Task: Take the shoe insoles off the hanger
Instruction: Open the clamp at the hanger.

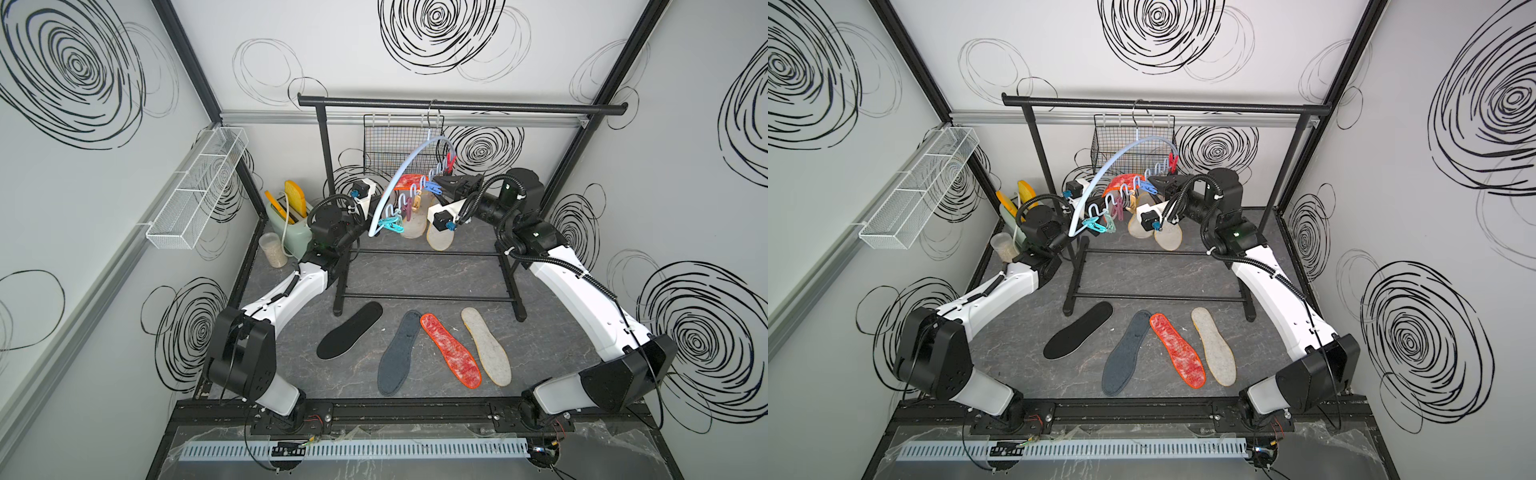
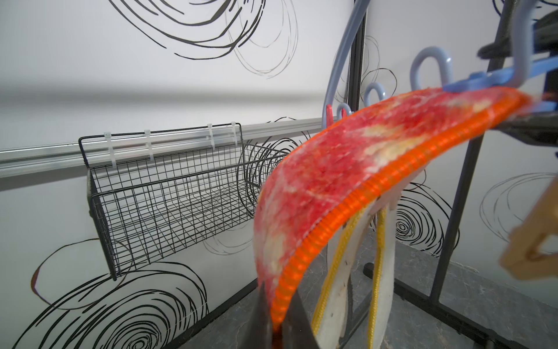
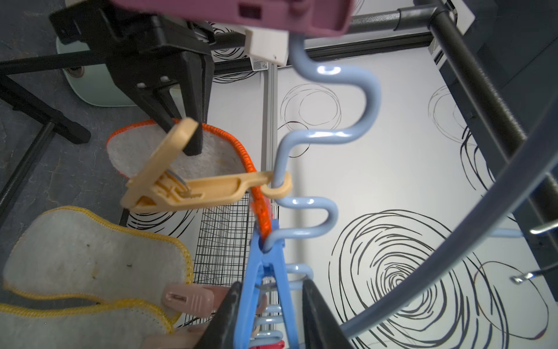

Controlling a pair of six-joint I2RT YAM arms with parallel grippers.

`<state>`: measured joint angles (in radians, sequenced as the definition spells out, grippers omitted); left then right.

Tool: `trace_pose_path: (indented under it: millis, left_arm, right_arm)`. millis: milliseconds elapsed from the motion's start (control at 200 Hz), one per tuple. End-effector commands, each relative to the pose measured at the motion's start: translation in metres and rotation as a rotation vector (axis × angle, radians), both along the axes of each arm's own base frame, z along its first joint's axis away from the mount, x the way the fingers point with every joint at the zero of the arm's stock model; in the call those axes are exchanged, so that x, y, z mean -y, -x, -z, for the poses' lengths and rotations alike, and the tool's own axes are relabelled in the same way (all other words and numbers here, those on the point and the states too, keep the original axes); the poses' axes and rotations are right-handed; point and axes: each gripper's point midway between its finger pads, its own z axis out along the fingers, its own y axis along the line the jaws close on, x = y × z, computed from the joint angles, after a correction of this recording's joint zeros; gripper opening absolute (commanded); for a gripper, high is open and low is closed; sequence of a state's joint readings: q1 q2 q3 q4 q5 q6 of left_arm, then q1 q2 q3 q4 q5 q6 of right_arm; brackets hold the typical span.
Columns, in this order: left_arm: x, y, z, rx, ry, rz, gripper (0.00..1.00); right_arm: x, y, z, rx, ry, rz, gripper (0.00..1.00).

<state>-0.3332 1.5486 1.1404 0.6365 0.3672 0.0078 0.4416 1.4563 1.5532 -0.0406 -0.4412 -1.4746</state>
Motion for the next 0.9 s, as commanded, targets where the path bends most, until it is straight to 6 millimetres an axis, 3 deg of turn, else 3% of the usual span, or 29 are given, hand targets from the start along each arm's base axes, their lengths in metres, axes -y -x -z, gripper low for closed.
trace_pose_path:
  millis: [0, 225, 500, 610, 715, 750, 805, 895]
  left_arm:
    - [-0.007, 0.012, -0.03, 0.087, 0.032, 0.01, 0.0]
    - [-0.011, 0.011, -0.03, 0.085, 0.034, 0.002, 0.0]
    - [-0.013, 0.007, -0.023, 0.052, 0.036, -0.018, 0.0]
    - [-0.021, 0.001, -0.001, -0.025, 0.021, -0.068, 0.0]
    - [-0.043, -0.003, 0.033, -0.134, 0.074, -0.152, 0.0]
    - [-0.05, -0.002, 0.041, -0.157, 0.095, -0.181, 0.0]
    - [-0.057, 0.004, 0.05, -0.183, 0.131, -0.193, 0.0]
    - [-0.062, 0.012, 0.057, -0.206, 0.175, -0.201, 0.0]
  right_arm:
    - [0.0, 0.005, -0.019, 0.071, -0.005, -0.015, 0.33]
    - [-0.001, 0.01, -0.019, 0.074, 0.0, -0.03, 0.2]
    - [-0.003, 0.009, -0.016, 0.065, -0.001, -0.035, 0.16]
    - [-0.004, 0.007, -0.011, 0.053, 0.004, -0.032, 0.16]
    - [-0.004, 0.006, -0.007, 0.044, 0.005, -0.032, 0.17]
    - [-0.004, 0.006, -0.006, 0.043, 0.004, -0.031, 0.2]
    - [-0.004, 0.006, -0.005, 0.048, 0.001, -0.029, 0.33]
    - [-0.004, 0.008, -0.004, 0.051, -0.003, -0.039, 0.37]
